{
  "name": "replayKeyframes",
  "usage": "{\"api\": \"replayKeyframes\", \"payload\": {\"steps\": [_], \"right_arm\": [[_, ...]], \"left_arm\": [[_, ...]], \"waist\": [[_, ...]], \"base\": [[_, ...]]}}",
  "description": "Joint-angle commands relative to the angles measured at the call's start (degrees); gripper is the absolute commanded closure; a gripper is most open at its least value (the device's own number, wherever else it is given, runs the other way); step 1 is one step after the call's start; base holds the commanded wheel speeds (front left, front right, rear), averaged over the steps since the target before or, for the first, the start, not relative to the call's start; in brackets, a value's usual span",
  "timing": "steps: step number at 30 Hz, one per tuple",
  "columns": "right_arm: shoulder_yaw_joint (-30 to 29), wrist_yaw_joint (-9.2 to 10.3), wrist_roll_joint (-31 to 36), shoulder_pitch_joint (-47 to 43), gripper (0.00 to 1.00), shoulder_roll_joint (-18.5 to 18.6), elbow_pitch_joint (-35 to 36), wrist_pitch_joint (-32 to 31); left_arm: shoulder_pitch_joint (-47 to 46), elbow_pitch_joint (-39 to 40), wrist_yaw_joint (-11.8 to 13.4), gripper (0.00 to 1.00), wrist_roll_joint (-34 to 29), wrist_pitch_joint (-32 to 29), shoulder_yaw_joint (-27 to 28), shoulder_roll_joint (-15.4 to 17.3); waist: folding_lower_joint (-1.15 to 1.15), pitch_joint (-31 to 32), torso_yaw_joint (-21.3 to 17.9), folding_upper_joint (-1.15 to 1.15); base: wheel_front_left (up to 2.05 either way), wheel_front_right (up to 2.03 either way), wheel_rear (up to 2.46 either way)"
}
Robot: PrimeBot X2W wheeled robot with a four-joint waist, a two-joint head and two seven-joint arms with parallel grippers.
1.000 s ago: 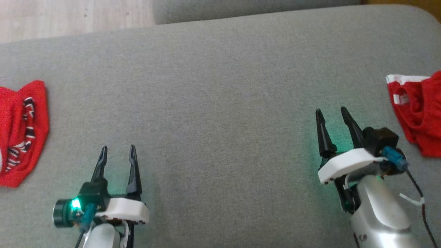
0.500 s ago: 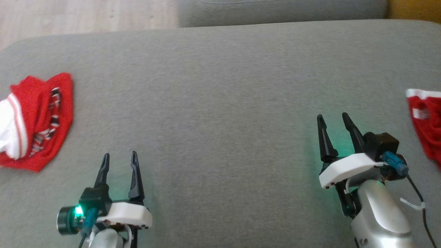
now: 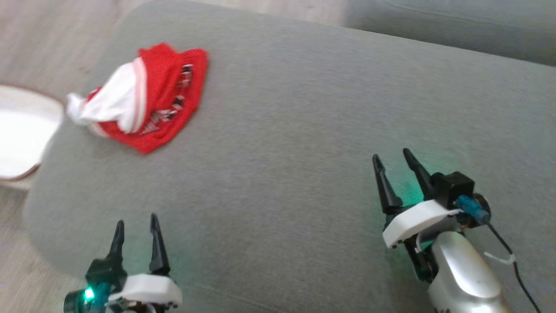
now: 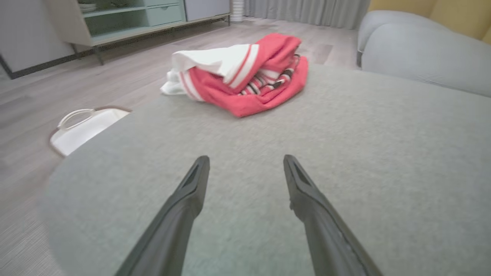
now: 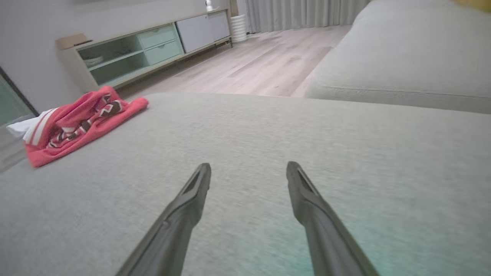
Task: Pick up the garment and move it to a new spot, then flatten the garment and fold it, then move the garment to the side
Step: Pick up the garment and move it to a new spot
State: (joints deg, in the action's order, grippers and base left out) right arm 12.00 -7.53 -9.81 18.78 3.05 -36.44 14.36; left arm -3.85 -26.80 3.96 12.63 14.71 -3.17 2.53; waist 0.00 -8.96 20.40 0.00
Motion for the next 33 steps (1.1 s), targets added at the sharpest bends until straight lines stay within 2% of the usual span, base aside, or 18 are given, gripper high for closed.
{"api": "replayKeyframes", "payload": {"steps": [1,6,9,10,13,18,25,33], "right_arm": [[2.04,0.04,-0.62,0.64,0.0,-0.17,1.26,0.63],[3.81,0.04,-1.12,0.99,0.0,-0.17,1.03,0.63],[4.07,0.04,-0.8,1.32,0.0,-0.17,1.16,0.63],[3.95,0.04,-0.16,1.83,0.0,-0.17,1.43,0.63],[3.74,0.04,0.84,2.67,0.0,-0.17,2.18,0.63],[3.64,0.04,2.45,4.37,0.0,-0.17,4.07,0.63],[3.25,0.04,4.91,6.28,0.0,-0.17,7.31,0.63],[1.9,0.04,6.55,7.11,0.0,-0.17,9.27,0.57]], "left_arm": [[-0.67,1.45,-0.4,0.0,0.05,0.29,2.65,0.35],[-1.12,1.09,-3.52,0.0,0.17,0.29,5.18,0.35],[-2.17,1.89,-3.97,0.0,0.63,0.29,6.19,0.35],[-4.21,2.11,-5.23,0.0,0.82,0.29,8.35,1.27],[-8.4,2.36,-6.69,0.0,1.08,0.29,11.93,3.41],[-16.66,0.13,-8.94,0.0,0.46,0.29,13.93,7.92],[-29.87,-11.2,-11.08,0.0,2.65,-1.44,11.28,13.76],[-38.72,-25.49,-10.99,0.0,5.5,-7.2,10.79,17.64]], "waist": [[0.0,0.1,3.85,0.0],[0.0,-0.24,4.47,0.0],[0.0,-0.87,4.15,0.0],[0.0,-1.85,3.64,0.0],[0.0,-3.72,2.56,0.0],[0.0,-7.45,0.41,0.0],[0.0,-12.3,-2.79,0.0],[0.0,-15.75,-6.17,0.0]], "base": [[0.0,0.0,0.0],[0.0,0.0,0.0],[0.0,0.0,0.0],[0.0,0.0,0.0],[0.0,0.0,0.0],[0.0,0.0,0.0],[0.0,0.0,0.0],[0.0,0.0,0.0]]}}
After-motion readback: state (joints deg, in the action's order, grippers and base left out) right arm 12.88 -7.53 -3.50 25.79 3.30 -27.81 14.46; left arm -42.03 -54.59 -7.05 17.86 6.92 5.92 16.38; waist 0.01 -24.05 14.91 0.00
